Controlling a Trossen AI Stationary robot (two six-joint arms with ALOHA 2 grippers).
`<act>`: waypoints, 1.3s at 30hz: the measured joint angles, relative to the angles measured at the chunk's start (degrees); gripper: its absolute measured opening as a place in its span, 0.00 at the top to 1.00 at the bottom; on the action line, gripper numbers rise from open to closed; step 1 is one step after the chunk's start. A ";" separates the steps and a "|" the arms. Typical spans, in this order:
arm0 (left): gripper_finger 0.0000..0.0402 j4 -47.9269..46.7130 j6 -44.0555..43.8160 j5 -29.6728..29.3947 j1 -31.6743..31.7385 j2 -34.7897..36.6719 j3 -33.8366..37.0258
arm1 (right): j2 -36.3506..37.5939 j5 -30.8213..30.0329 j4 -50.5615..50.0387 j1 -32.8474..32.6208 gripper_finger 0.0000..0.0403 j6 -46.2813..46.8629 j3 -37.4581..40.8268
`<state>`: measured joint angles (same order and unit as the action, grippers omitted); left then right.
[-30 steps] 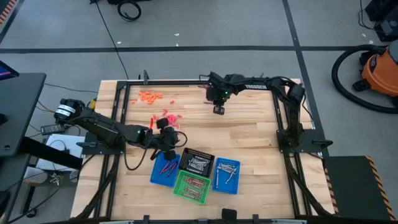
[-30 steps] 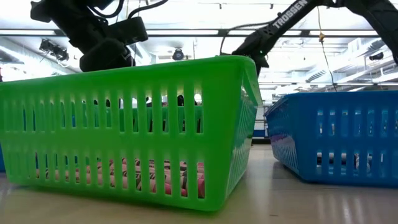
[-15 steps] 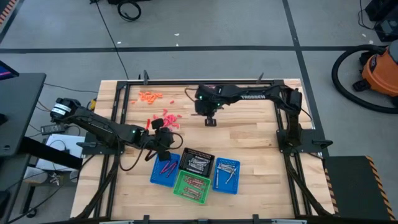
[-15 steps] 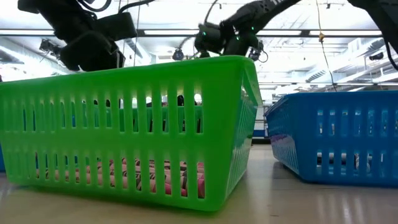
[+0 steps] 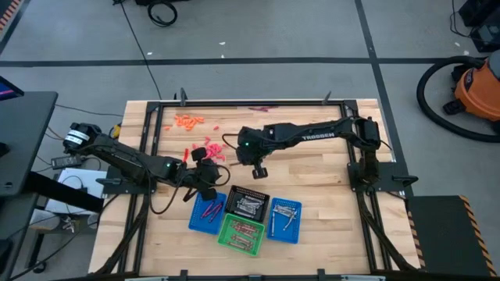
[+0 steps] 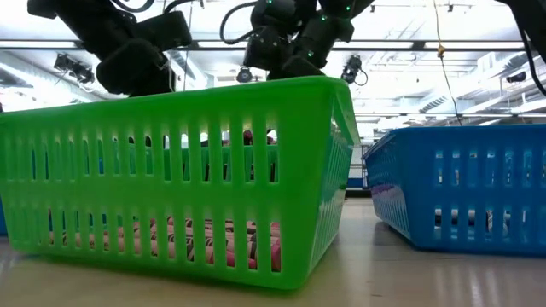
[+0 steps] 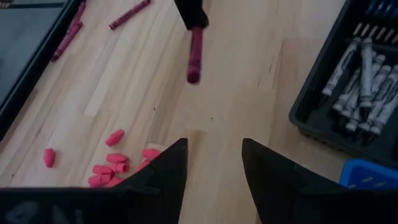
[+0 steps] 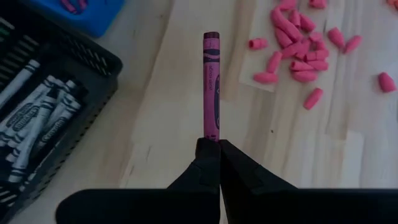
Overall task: Sort crayons
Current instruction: Put the dark red crayon into the left blue bin
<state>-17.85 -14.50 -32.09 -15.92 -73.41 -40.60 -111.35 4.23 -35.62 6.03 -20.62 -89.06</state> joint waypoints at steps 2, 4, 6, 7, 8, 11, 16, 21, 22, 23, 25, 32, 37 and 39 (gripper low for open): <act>0.56 1.18 0.16 -0.05 -0.02 -0.01 0.00 | 0.00 -0.09 0.02 -0.52 0.98 0.06 0.00; 0.53 2.35 0.58 -0.12 -0.02 -0.02 0.00 | 0.00 -0.13 0.10 -0.93 0.98 0.06 0.00; 0.49 4.10 1.62 -0.22 -0.01 -0.56 -0.02 | 0.00 -0.14 0.47 -1.32 0.98 0.06 0.00; 0.48 4.83 2.19 -0.18 -0.02 -0.97 -0.02 | 0.00 -0.13 0.59 -1.51 0.98 0.06 0.00; 0.47 4.94 2.66 -0.19 0.00 -1.21 -0.02 | 0.00 -0.13 0.67 -1.68 0.98 0.10 0.00; 0.45 7.43 3.71 -0.18 0.57 -2.53 -0.07 | 0.00 -0.13 1.16 -2.18 0.98 0.54 0.00; 0.44 9.18 3.80 -0.22 2.32 -3.82 -0.02 | 0.00 -0.13 1.62 -3.09 0.98 1.46 0.00; 0.44 11.66 4.59 -0.08 2.97 -3.91 -0.03 | 0.00 -0.15 2.50 -3.63 0.98 2.67 0.00; 0.44 12.03 4.98 0.27 2.96 -3.91 -0.04 | 0.01 -0.15 2.56 -3.67 0.98 2.68 0.00; 0.44 12.43 5.13 0.58 2.95 -3.91 -0.04 | 0.02 -0.20 2.60 -3.72 0.98 2.68 0.00; 0.44 13.48 5.23 1.72 2.97 -3.91 -0.04 | 0.02 -0.26 2.92 -3.83 0.98 2.70 0.00; 0.52 14.00 5.22 1.99 2.97 -3.91 -0.04 | 0.02 -0.26 3.88 -3.81 0.98 2.98 0.00; 0.63 13.97 5.14 2.01 2.97 -3.91 -0.03 | 0.02 -0.22 4.36 -3.85 0.98 3.55 0.00; 0.68 13.97 5.12 2.01 2.97 -3.91 -0.04 | 0.02 -0.20 4.35 -3.83 0.98 3.77 0.00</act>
<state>-3.88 -9.39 -30.09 -12.95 -77.32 -40.64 -111.33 4.03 -31.27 2.20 -16.85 -89.06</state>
